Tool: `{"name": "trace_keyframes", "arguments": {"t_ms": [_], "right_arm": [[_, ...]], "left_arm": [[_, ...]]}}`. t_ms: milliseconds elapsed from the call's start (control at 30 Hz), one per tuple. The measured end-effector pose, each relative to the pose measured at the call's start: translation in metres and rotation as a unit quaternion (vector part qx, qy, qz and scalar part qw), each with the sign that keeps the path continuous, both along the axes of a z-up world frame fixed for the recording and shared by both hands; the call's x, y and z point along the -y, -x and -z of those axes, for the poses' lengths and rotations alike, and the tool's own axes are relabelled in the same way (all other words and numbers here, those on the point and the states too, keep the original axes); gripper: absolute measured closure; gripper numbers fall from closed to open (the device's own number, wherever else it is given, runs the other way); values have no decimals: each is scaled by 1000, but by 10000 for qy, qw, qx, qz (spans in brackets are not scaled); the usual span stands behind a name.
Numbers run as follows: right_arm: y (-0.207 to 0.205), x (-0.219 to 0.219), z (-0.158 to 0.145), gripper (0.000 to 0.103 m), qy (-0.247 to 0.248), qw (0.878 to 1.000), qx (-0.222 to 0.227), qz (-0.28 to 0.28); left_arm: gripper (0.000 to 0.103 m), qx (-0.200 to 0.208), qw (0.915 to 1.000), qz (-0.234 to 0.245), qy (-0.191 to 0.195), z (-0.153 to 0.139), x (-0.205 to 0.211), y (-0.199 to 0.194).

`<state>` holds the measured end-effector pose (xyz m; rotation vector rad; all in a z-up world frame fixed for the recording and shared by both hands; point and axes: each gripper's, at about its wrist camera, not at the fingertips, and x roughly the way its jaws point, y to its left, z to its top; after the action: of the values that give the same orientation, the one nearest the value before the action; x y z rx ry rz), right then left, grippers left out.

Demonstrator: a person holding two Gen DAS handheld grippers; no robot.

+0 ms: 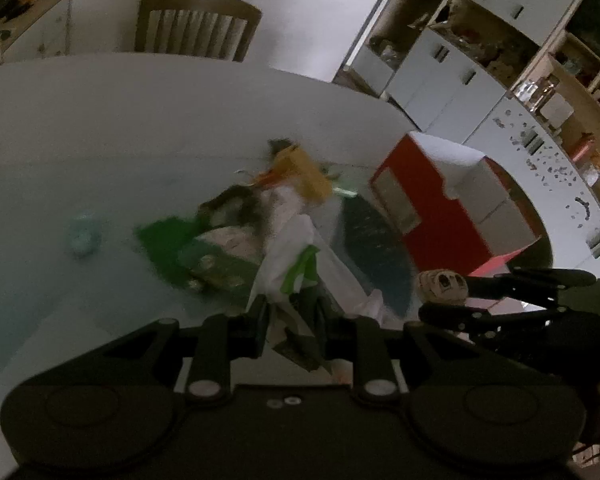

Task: Organize objects
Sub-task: 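Carry the bag and plush with both grippers over the open shoebox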

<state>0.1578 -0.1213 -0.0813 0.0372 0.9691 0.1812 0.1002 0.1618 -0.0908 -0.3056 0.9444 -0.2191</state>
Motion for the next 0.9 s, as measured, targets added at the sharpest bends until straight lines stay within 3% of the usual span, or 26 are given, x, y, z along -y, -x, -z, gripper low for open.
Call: {"name": "trace_keyframes", "arguments": {"t_ms": [267, 467, 900], "right_arm": [[8, 74, -38, 53, -345, 9987, 191, 337], [12, 139, -52, 53, -343, 9972, 337, 579], [5, 240, -30, 53, -158, 9944, 363, 983]], "left_arm": [[81, 239, 9992, 240, -232, -33, 67, -17], [81, 336, 9975, 511, -357, -49, 125, -36], [81, 396, 9955, 776, -386, -63, 212, -93]]}}
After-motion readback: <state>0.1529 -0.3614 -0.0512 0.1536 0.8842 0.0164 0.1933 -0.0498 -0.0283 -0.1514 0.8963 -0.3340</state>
